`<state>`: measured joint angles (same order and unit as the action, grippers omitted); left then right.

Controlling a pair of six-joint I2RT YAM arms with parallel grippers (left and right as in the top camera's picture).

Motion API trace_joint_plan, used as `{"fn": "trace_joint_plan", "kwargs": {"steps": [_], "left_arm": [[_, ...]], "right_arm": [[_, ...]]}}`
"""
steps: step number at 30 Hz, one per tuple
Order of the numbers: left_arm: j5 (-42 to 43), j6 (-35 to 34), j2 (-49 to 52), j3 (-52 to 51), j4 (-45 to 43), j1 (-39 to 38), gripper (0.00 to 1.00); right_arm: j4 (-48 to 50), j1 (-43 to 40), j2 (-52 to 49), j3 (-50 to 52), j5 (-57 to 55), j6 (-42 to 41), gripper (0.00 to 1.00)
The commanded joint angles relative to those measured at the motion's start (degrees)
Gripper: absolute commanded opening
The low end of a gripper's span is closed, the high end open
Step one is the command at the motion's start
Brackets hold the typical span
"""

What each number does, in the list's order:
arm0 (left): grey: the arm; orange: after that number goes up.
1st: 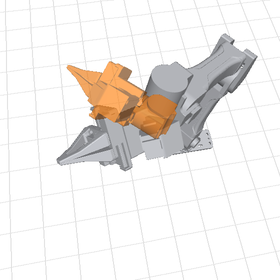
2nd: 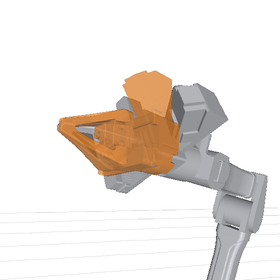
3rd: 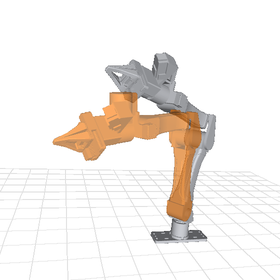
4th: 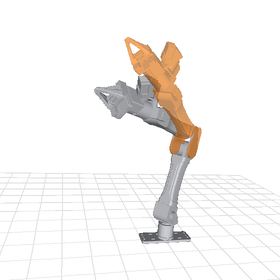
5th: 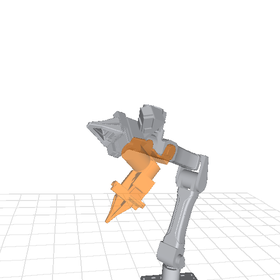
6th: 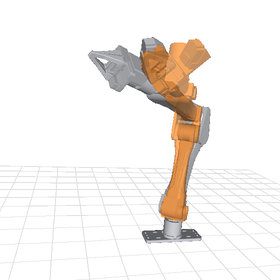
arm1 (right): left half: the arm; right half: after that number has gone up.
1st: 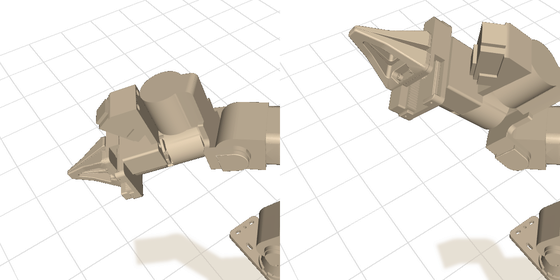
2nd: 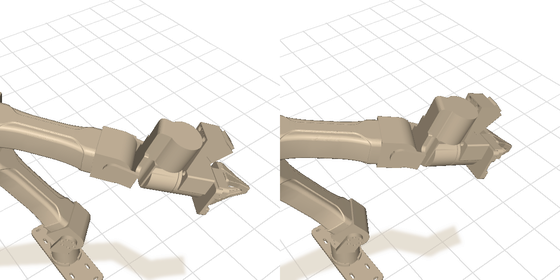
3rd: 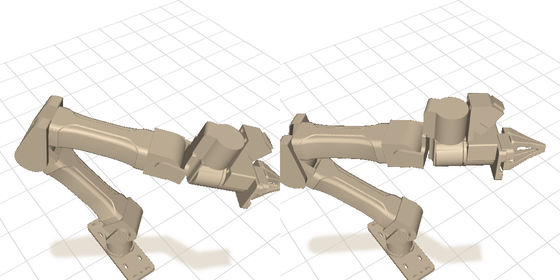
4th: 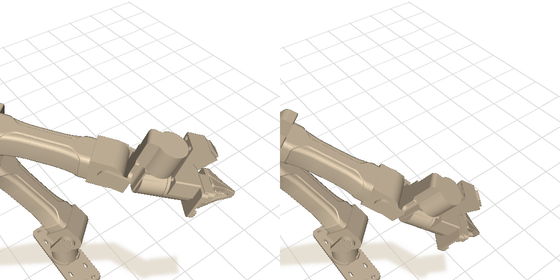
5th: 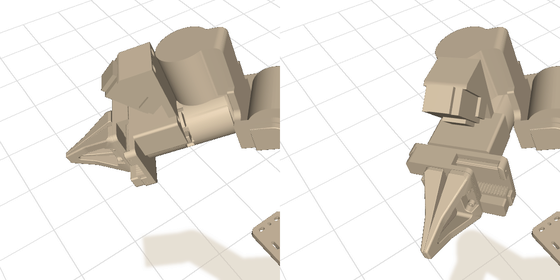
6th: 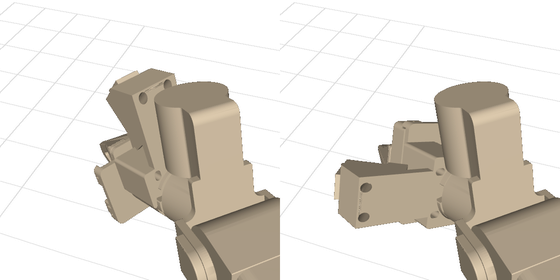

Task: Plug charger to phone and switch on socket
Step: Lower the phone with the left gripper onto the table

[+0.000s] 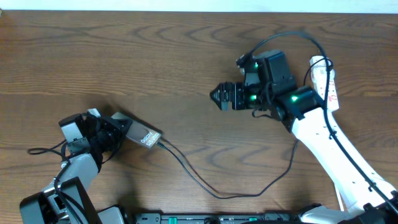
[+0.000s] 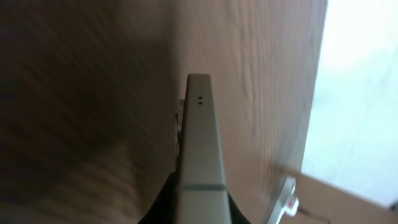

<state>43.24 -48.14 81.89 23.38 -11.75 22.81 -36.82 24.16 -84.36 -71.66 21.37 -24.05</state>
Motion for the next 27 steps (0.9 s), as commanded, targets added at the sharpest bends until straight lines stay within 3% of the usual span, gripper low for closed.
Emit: {"fn": "trace_joint_plan", "kwargs": {"steps": [1, 7, 27], "left_arm": [[-2.99, -3.67, -0.15, 0.42, 0.83, -0.17, 0.07], [-12.50, -3.63, -0.15, 0.42, 9.31, -0.17, 0.07], [-12.63, -3.61, -0.15, 0.42, 11.37, -0.17, 0.07]], "right_arm": [[0.22, -0.28, 1.01, -2.54, 0.20, -2.43, 0.99], [-0.46, 0.02, 1.01, -2.69, 1.27, -3.32, 0.99], [-1.42, 0.15, 1.01, -2.67, 1.22, -2.64, 0.99]]}}
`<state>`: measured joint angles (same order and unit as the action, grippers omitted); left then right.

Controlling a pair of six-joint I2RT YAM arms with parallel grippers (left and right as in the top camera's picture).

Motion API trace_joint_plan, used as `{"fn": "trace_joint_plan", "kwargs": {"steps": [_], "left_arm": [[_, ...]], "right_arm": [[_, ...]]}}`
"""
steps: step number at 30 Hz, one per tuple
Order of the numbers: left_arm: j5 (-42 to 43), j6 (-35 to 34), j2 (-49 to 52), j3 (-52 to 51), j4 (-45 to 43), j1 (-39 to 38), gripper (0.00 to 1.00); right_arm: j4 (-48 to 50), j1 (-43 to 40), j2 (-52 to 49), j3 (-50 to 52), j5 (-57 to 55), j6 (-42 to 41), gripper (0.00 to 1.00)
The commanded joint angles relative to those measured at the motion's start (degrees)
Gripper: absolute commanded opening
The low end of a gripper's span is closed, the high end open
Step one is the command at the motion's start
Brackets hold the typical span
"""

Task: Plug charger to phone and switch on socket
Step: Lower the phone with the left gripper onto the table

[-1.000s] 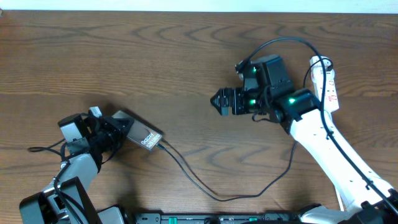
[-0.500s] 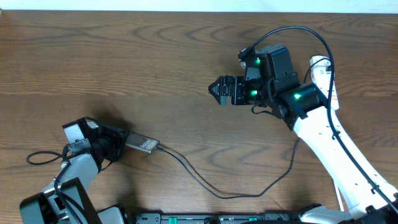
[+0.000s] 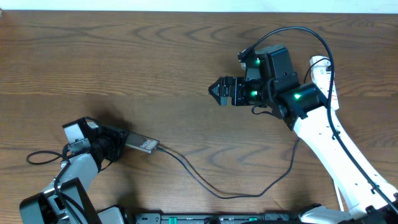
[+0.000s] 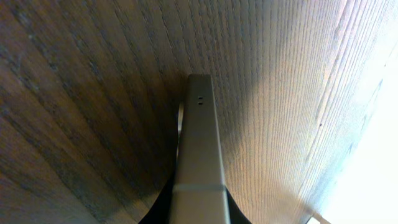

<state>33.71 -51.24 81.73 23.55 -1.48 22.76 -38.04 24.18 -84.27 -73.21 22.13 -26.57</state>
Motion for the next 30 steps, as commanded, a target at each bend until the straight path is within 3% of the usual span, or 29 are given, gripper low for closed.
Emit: {"fn": "trace_joint_plan", "kwargs": {"steps": [1, 13, 19, 30], "left_arm": [[-3.10, -0.52, 0.00, 0.24, 1.09, -0.13, 0.08], [-3.13, -0.52, 0.00, 0.24, 2.40, -0.13, 0.17], [-3.13, -0.50, 0.00, 0.24, 2.84, -0.13, 0.36], [-3.15, -0.46, 0.00, 0.24, 4.70, -0.13, 0.47]], "right_arm": [[-0.28, 0.13, 0.90, -1.11, 0.46, -0.13, 0.99], [-1.09, 0.15, 0.92, -1.09, -0.74, 0.07, 0.99], [-1.25, 0.13, 0.92, -1.09, -0.85, 0.09, 0.99], [-1.49, 0.13, 0.90, -1.09, -1.05, 0.09, 0.99]]}}
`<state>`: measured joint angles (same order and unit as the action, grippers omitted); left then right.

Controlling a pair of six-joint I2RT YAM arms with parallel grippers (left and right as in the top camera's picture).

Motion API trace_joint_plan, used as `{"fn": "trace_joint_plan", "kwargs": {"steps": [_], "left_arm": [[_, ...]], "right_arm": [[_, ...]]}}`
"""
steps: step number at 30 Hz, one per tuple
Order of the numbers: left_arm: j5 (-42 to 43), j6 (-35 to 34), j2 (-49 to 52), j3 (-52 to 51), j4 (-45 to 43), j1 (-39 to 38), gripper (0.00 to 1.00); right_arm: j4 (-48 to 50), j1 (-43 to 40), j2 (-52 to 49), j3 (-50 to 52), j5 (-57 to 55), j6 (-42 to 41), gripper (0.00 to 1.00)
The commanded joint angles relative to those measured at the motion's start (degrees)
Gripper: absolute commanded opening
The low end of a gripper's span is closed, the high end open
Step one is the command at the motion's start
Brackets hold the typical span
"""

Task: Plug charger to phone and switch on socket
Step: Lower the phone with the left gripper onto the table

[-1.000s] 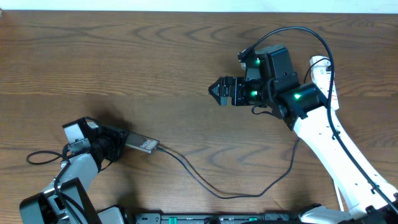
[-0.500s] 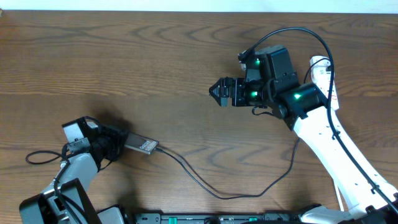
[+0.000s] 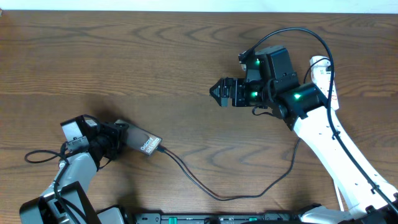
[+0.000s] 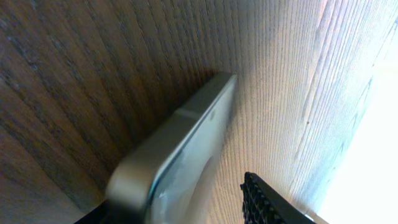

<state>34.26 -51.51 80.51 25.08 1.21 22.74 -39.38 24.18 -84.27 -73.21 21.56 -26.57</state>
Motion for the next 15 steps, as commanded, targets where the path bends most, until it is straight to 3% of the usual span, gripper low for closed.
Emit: {"fn": "trace_joint_plan", "kwargs": {"steps": [1, 8, 11, 15], "left_arm": [[-3.69, -0.20, 1.22, -1.29, 2.08, -0.11, 0.47], [-3.72, 0.00, 1.22, -1.29, 2.64, -0.11, 0.49], [-3.72, 0.00, 1.22, -1.29, 2.67, -0.11, 0.55], [-3.72, 0.00, 1.22, -1.29, 2.64, -0.11, 0.57]], "right_arm": [[-0.15, 0.13, 0.90, -1.09, -0.48, 0.09, 0.99], [-0.26, 0.13, 0.90, -1.09, -0.48, 0.48, 0.99], [-0.28, 0.13, 0.90, -1.09, -0.48, 0.48, 0.99], [-0.28, 0.13, 0.90, -1.09, -0.48, 0.48, 0.99]]}}
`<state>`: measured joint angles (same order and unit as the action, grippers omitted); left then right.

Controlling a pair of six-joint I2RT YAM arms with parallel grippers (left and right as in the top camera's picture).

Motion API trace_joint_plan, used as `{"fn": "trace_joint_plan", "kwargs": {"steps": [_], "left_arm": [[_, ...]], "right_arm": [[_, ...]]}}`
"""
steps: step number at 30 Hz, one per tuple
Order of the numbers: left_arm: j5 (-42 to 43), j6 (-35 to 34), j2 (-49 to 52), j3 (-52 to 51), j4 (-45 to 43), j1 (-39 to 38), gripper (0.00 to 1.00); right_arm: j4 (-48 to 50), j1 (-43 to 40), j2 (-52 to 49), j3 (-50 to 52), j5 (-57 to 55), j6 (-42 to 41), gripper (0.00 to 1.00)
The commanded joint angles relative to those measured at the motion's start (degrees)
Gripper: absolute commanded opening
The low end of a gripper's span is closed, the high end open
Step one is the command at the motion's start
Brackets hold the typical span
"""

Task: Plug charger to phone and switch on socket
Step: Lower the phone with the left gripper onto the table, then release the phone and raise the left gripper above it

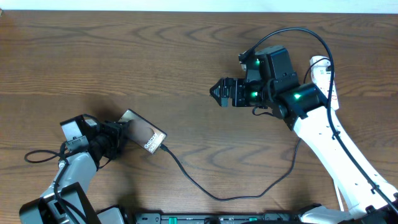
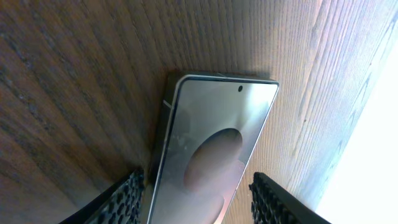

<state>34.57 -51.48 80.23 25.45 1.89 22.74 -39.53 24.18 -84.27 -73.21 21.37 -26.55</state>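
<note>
The phone [image 1: 142,132] lies flat on the wooden table, screen up, with the black charger cable [image 1: 211,194] plugged into its lower right end. My left gripper [image 1: 118,138] stands open at the phone's other end. In the left wrist view the phone [image 2: 214,143] lies between the spread fingers [image 2: 127,198], and there is a gap on its right side. My right gripper [image 1: 217,93] hovers mid-table with its tips together and nothing in them. The white socket strip [image 1: 324,78] lies at the far right, partly under the right arm.
The charger cable loops along the table's front edge and rises toward the right arm's base [image 1: 292,155]. A thick black cable [image 1: 311,37] arches over the right wrist. Bare wood [image 1: 124,56] spans the back left.
The phone was tilted on its long edge between the left fingers; now it lies flat, screen up, and the left fingers are spread wider around it. The right arm has not moved.
The left gripper first held the phone upright on its edge, the cable plugged in. It still gripped it on edge a little nearer the front. Then the phone was leaning over with the fingers parted, and now it rests flat. The right gripper stayed mid-table throughout.
</note>
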Motion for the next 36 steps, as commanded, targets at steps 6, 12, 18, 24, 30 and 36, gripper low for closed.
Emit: {"fn": "trace_joint_plan", "kwargs": {"steps": [6, 12, 18, 24, 30, 36], "left_arm": [[-3.98, 0.20, 1.51, -1.66, 1.97, -0.11, 0.73], [-0.90, 2.34, 1.33, -1.64, 1.88, -0.11, 0.89], [-0.48, 6.60, 1.14, -1.55, 1.92, -0.11, 0.89], [-0.50, 7.54, -1.27, -1.55, 2.29, -0.11, 0.90], [-0.55, 8.00, -6.75, -1.55, 4.50, -0.11, 0.90], [0.26, 10.56, -15.67, -1.46, 4.48, -0.11, 0.90]], "right_arm": [[-0.15, 0.13, 0.90, -1.09, -0.28, 0.48, 0.99], [-0.20, 0.13, 0.90, -1.09, -0.28, 0.92, 0.99], [-1.31, 0.13, 0.90, -1.09, -2.54, 0.92, 0.99], [-2.10, 0.13, 0.92, -1.09, -3.52, 0.94, 0.99], [-2.14, 0.13, 0.90, -1.09, -3.91, 0.96, 0.99], [-2.25, 0.13, 0.90, -1.09, -3.96, 1.16, 0.99]]}}
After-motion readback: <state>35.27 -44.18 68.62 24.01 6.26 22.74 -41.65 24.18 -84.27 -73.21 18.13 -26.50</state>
